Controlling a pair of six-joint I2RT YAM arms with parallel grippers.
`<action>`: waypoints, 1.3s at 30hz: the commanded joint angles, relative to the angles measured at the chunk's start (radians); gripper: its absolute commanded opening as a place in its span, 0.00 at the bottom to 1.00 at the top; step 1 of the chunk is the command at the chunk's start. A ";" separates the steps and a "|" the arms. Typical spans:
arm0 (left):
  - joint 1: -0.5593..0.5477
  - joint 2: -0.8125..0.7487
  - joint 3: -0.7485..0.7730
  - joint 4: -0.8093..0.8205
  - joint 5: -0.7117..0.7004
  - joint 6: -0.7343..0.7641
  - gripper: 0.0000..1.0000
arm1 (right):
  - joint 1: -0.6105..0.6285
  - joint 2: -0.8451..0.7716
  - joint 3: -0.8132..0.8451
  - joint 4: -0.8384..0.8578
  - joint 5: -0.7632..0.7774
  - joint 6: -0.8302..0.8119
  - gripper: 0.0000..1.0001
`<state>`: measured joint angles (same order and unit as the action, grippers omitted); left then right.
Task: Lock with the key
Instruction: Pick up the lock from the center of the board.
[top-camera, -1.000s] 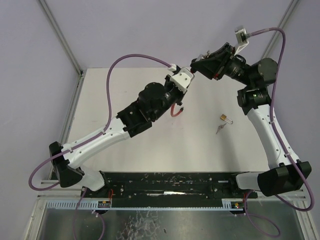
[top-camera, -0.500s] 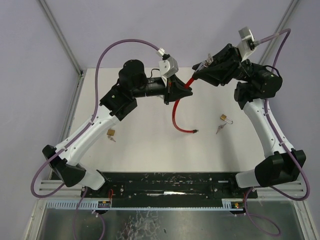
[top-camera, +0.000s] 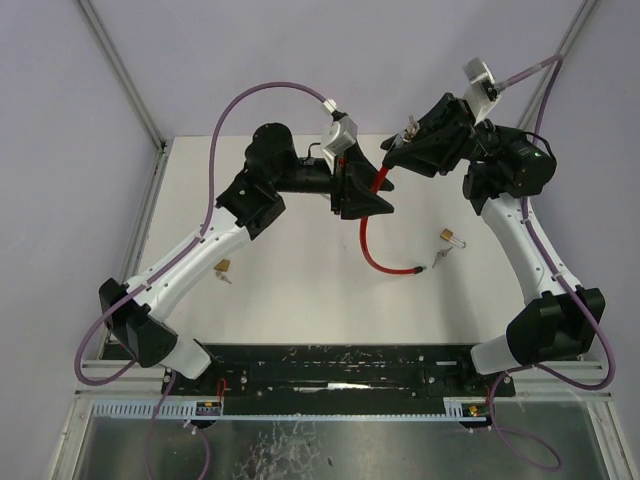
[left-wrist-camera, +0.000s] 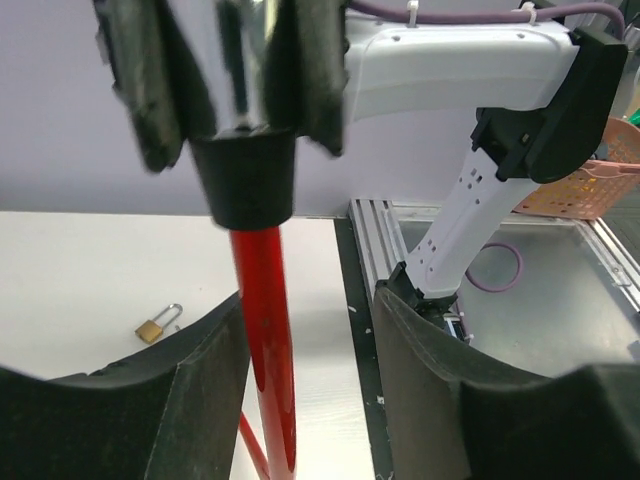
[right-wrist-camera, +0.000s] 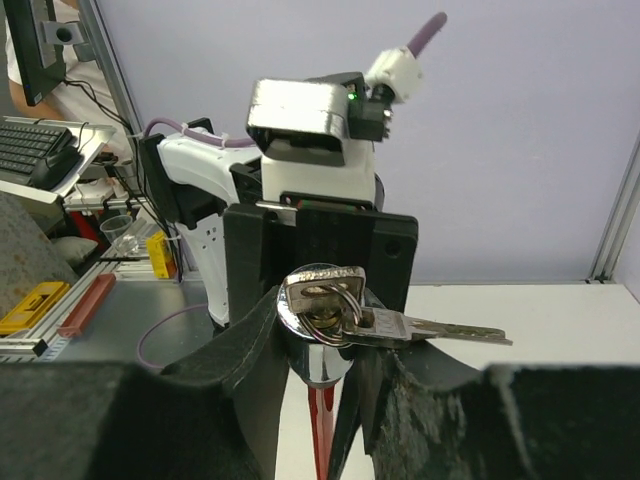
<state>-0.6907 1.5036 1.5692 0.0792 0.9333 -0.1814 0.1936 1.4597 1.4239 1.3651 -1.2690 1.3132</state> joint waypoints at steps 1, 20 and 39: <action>0.014 0.027 -0.030 0.120 0.045 -0.059 0.50 | 0.006 -0.007 0.046 0.092 0.024 0.043 0.00; 0.043 0.066 -0.127 0.460 0.148 -0.295 0.40 | 0.006 0.006 0.035 0.152 0.022 0.103 0.00; 0.087 -0.004 -0.200 0.478 0.155 -0.261 0.00 | 0.005 -0.051 -0.060 0.139 -0.092 0.034 0.90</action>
<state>-0.6250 1.5600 1.3804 0.5262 1.0916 -0.4824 0.1944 1.4696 1.3952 1.4864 -1.3090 1.4139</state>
